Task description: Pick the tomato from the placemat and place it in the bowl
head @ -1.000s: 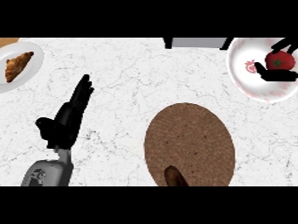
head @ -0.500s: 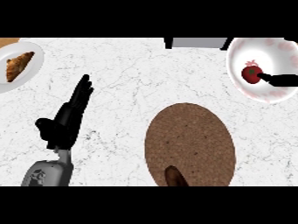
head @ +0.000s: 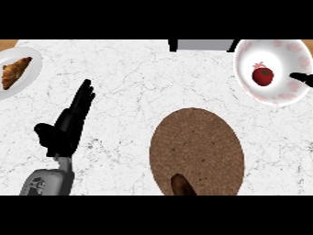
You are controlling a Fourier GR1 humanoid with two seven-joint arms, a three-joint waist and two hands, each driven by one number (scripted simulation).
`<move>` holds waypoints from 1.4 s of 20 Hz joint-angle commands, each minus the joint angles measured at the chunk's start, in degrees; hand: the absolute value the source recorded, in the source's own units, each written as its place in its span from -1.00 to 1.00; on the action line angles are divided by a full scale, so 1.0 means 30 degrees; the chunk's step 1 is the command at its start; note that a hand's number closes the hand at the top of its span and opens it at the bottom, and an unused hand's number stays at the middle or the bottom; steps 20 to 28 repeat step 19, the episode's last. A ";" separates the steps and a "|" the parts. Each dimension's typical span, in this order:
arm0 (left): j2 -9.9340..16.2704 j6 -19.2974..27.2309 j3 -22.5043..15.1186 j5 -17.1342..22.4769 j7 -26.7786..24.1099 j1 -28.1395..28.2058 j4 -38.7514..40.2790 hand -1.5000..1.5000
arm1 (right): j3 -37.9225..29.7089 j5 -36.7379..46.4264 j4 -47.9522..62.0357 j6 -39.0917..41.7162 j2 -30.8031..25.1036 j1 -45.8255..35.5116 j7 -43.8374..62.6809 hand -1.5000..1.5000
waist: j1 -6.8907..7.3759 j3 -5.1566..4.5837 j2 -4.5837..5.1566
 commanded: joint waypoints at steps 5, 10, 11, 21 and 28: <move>-0.0131 0.0185 -0.0082 -0.0242 0.0513 -0.0450 -0.0064 0.00 | -0.1360 -0.1648 0.1917 0.5845 -0.2176 0.0671 -0.0925 -1.00 | 0.0095 0.0023 0.0086; 0.0309 -0.0174 0.0367 0.0088 0.0841 -0.0807 -0.0107 0.00 | -0.1174 -0.1612 0.1903 0.8093 -0.3067 0.2547 -0.2611 -1.00 | -0.0013 0.0030 0.0049; 0.0209 -0.0067 0.0593 0.0179 0.0555 -0.1300 0.0367 0.00 | -0.1000 -0.1466 0.2032 0.7870 -0.2626 0.2189 -0.2700 -1.00 | 0.0136 0.0043 0.0133; 0.0039 -0.0351 0.0018 0.0164 0.0089 0.0491 -0.0650 0.00 | -0.0649 -0.1309 0.1457 0.7961 -0.2729 0.3906 -0.4045 -1.00 | 0.0290 0.0056 0.0085; 0.0039 -0.0351 0.0018 0.0164 0.0089 0.0491 -0.0650 0.00 | -0.0649 -0.1309 0.1457 0.7961 -0.2729 0.3906 -0.4045 -1.00 | 0.0290 0.0056 0.0085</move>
